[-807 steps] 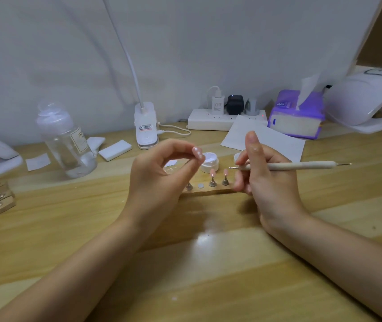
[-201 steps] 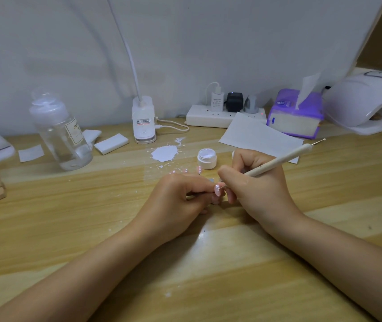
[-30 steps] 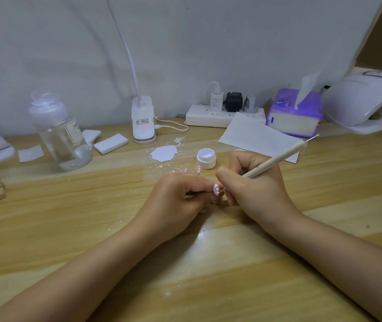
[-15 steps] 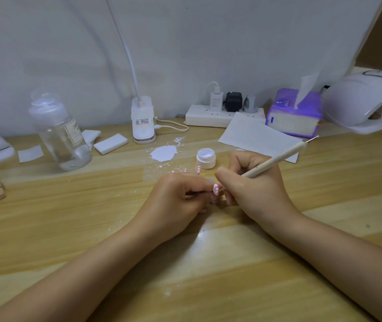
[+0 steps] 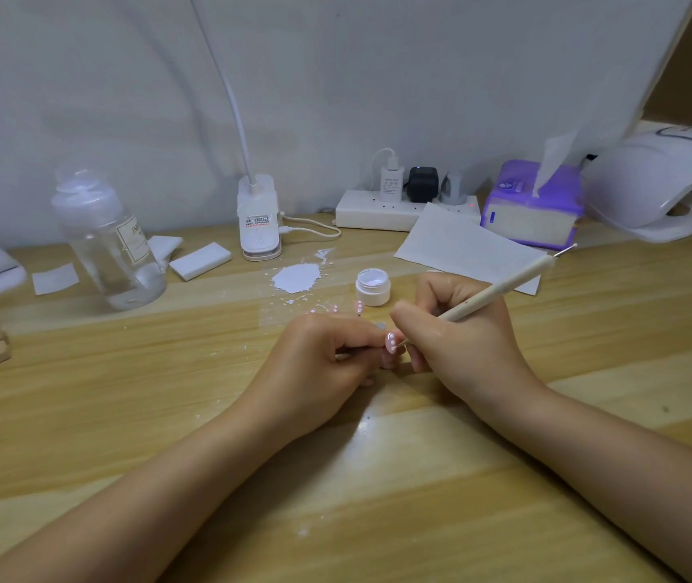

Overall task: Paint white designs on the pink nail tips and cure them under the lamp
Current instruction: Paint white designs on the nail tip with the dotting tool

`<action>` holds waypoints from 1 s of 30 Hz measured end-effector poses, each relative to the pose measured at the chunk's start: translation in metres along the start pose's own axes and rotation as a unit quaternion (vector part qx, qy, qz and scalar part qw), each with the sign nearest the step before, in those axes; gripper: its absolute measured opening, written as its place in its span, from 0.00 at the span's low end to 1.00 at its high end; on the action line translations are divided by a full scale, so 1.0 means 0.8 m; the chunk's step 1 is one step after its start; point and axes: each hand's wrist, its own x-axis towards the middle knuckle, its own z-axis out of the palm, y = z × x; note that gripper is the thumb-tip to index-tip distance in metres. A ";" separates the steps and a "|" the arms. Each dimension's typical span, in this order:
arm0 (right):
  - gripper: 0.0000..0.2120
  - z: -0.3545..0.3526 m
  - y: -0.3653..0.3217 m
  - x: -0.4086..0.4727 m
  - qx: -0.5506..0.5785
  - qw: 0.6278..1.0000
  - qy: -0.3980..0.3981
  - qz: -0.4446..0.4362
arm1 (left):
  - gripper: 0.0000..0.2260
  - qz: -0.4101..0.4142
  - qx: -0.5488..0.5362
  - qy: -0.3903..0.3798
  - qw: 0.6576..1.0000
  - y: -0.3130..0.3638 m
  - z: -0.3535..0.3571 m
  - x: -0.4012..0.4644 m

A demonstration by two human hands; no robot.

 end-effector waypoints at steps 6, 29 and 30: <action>0.20 0.000 0.000 0.000 0.002 1.000 0.001 -0.002 | 0.06 0.001 0.002 -0.002 1.000 -0.001 0.000 0.000; 0.20 0.000 0.001 0.000 -0.005 1.000 0.006 0.000 | 0.07 -0.009 -0.016 -0.003 1.000 0.002 -0.001 -0.001; 0.20 0.000 0.001 0.000 -0.002 1.000 0.008 0.001 | 0.07 -0.009 -0.017 -0.002 1.000 0.003 -0.001 -0.001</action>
